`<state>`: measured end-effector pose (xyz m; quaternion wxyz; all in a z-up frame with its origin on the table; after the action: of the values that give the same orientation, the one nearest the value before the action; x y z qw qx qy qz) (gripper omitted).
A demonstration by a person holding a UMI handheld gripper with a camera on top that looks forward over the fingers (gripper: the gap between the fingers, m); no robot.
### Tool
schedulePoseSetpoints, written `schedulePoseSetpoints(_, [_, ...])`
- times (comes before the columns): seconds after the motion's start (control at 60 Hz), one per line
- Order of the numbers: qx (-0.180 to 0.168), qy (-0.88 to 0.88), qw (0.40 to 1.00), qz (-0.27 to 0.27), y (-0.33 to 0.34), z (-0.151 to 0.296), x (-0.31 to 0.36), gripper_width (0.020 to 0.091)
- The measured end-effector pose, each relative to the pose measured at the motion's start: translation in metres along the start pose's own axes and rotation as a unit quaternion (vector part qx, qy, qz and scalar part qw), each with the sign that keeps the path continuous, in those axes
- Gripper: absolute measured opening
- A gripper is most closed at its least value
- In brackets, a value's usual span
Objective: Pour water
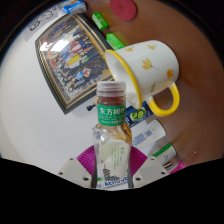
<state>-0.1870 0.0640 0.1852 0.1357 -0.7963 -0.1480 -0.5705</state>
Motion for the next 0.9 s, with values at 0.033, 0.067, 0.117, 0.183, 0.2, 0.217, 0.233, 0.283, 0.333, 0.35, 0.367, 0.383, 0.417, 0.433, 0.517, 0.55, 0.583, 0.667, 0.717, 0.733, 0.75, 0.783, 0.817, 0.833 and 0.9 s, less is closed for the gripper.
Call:
schedulePoseSetpoints(0.033, [0.001, -0.002, 1.0, -0.003, 0.0, 0.001, -0.002, 0.0407])
schedulePoseSetpoints(0.067, [0.003, 0.001, 1.0, -0.007, 0.0, 0.001, -0.003, 0.0408])
schedulePoseSetpoints(0.117, [0.006, 0.019, 1.0, -0.018, 0.0, 0.0, -0.004, 0.0406])
schedulePoseSetpoints(0.183, [0.018, 0.07, 0.997, -0.037, 0.003, -0.002, -0.004, 0.0407])
schedulePoseSetpoints(0.2, [0.021, 0.086, 0.995, -0.04, 0.003, -0.002, -0.002, 0.0407])
schedulePoseSetpoints(0.217, [0.025, 0.102, 0.994, -0.043, 0.003, -0.002, 0.0, 0.0407])
schedulePoseSetpoints(0.233, [0.029, 0.118, 0.992, -0.045, 0.004, -0.003, 0.002, 0.0407])
schedulePoseSetpoints(0.283, [0.038, 0.17, 0.983, -0.054, 0.006, -0.003, 0.009, 0.0408])
schedulePoseSetpoints(0.333, [0.044, 0.234, 0.97, -0.059, 0.01, 0.002, 0.02, 0.0406])
schedulePoseSetpoints(0.35, [0.044, 0.257, 0.964, -0.06, 0.011, 0.004, 0.024, 0.0406])
schedulePoseSetpoints(0.367, [0.044, 0.279, 0.957, -0.061, 0.012, 0.007, 0.029, 0.0407])
schedulePoseSetpoints(0.383, [0.044, 0.301, 0.951, -0.061, 0.015, 0.01, 0.034, 0.0407])
schedulePoseSetpoints(0.417, [0.041, 0.348, 0.934, -0.065, 0.017, 0.017, 0.044, 0.0407])
schedulePoseSetpoints(0.433, [0.04, 0.37, 0.926, -0.067, 0.019, 0.021, 0.049, 0.0408])
schedulePoseSetpoints(0.517, [0.028, 0.483, 0.872, -0.08, 0.029, 0.047, 0.071, 0.0408])
schedulePoseSetpoints(0.55, [0.02, 0.524, 0.847, -0.085, 0.034, 0.059, 0.079, 0.0409])
schedulePoseSetpoints(0.583, [0.013, 0.563, 0.821, -0.092, 0.04, 0.071, 0.086, 0.0409])
schedulePoseSetpoints(0.667, [-0.008, 0.652, 0.749, -0.118, 0.055, 0.11, 0.095, 0.041])
schedulePoseSetpoints(0.717, [-0.018, 0.694, 0.706, -0.138, 0.063, 0.135, 0.096, 0.0408])
schedulePoseSetpoints(0.733, [-0.019, 0.708, 0.691, -0.146, 0.065, 0.144, 0.094, 0.0408])
schedulePoseSetpoints(0.75, [-0.02, 0.721, 0.675, -0.154, 0.067, 0.152, 0.092, 0.0407])
schedulePoseSetpoints(0.783, [-0.022, 0.746, 0.644, -0.169, 0.071, 0.168, 0.087, 0.0407])
schedulePoseSetpoints(0.817, [-0.022, 0.767, 0.615, -0.18, 0.077, 0.183, 0.08, 0.0407])
schedulePoseSetpoints(0.833, [-0.021, 0.776, 0.602, -0.185, 0.078, 0.19, 0.076, 0.0408])
schedulePoseSetpoints(0.9, [-0.014, 0.808, 0.552, -0.206, 0.083, 0.214, 0.059, 0.0406])
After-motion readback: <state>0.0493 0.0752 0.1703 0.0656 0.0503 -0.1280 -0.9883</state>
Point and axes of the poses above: the point between the fingertips, and its own axes, seen from behind it with the camera up: x to the left, z up, y backward, against the way the camera looks, the point moved 4 cm from there along y, backward, against the way the camera looks, and after that the axes turned 12 degrees about y, right-handed, at the moved point
